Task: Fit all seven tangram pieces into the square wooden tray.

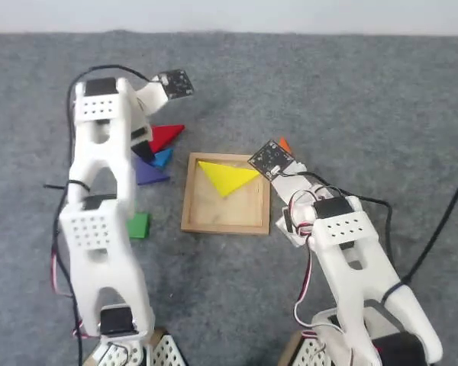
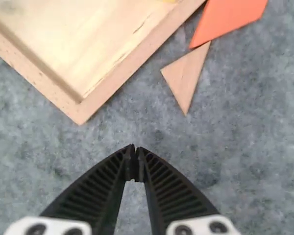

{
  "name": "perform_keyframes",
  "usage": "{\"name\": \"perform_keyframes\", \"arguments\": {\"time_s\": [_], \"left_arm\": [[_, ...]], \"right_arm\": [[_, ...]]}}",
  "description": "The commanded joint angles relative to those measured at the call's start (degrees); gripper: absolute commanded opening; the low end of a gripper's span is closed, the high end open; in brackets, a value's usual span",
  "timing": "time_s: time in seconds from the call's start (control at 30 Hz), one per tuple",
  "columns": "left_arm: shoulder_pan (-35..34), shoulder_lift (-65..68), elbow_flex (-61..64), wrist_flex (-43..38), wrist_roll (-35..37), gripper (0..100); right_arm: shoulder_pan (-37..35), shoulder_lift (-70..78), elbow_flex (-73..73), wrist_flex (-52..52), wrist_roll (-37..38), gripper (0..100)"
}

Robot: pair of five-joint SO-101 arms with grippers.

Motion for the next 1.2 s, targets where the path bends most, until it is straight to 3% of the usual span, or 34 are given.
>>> {"name": "perform_keyframes", "arguments": {"time_s": [0.0,0.37,0.77,0.97,1.17], "left_arm": [[0.53,6.42,-15.96,2.99,-0.97,32],[0.35,26.81,-43.38,11.96,-6.68,32],[0.53,33.93,-44.97,15.91,-6.68,32],[-0.26,33.85,-44.79,18.81,-6.33,24],[-1.32,33.67,-44.7,18.99,-5.45,23]], "right_arm": [[0.48,-2.68,-0.44,-1.01,-0.35,0.9],[0.48,-2.68,-0.35,-1.27,-0.35,0.9],[0.48,-2.68,-0.26,-1.36,-0.44,0.9],[0.48,-2.68,-0.26,-1.54,-0.44,0.9],[0.48,-2.68,-0.18,-2.24,-0.44,0.9]]}}
